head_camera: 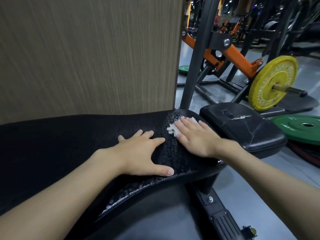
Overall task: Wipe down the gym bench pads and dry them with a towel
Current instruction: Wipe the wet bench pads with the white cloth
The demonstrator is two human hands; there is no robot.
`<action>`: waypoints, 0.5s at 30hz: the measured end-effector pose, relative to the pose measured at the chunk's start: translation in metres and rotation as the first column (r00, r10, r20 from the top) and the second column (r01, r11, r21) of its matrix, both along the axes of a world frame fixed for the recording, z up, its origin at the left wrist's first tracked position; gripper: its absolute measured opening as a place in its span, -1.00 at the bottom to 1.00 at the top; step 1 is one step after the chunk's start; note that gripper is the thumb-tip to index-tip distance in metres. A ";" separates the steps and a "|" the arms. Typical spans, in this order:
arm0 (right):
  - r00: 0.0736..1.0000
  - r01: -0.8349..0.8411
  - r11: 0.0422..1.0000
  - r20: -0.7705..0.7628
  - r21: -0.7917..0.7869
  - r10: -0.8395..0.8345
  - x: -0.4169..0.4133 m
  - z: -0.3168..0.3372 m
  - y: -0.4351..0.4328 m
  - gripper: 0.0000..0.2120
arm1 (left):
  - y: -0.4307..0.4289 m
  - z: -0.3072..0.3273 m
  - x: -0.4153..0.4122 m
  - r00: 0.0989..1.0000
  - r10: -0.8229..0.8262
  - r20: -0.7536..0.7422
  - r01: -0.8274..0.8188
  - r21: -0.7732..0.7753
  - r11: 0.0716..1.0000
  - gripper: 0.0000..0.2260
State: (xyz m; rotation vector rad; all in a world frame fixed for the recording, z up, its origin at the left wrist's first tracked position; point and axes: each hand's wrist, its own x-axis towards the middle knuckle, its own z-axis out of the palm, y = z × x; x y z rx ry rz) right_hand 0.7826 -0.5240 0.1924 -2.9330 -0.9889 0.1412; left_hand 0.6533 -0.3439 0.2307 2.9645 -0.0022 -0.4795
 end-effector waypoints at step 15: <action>0.996 0.093 0.995 0.005 0.029 -0.093 0.025 -0.002 -0.014 -0.45 | -0.001 -0.001 -0.002 0.999 0.035 0.002 -0.035 -0.039 0.999 -0.04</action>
